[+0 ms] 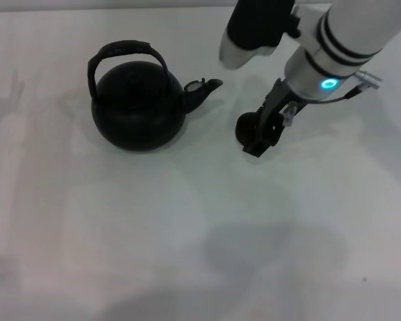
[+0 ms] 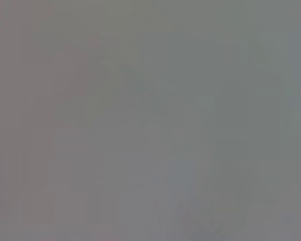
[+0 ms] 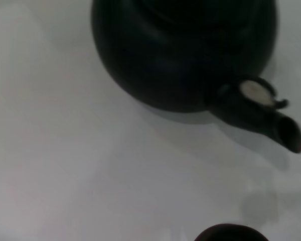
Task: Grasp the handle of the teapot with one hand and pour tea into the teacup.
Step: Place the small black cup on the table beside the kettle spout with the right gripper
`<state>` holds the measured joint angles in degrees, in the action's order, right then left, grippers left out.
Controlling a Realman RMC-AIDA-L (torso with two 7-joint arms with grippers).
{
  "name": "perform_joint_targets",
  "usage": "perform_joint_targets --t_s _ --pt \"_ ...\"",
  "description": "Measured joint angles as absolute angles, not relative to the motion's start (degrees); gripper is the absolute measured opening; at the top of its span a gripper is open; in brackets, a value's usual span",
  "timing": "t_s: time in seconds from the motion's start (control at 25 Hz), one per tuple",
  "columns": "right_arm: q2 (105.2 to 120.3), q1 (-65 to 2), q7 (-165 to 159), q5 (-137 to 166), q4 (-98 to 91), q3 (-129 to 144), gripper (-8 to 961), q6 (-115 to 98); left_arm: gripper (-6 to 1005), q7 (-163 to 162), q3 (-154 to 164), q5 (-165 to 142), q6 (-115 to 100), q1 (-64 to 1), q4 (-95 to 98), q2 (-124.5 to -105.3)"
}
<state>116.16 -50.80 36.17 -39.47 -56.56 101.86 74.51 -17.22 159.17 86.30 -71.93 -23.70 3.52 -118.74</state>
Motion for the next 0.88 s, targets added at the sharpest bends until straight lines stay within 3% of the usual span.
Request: perform_joint_targets --t_s 0.88 --pt "116.20 -51.5 31.7 -43.3 -56.6 111.2 733 70.7 875 -17.4 159.2 86.4 -71.9 -23.8 3.5 -118.74"
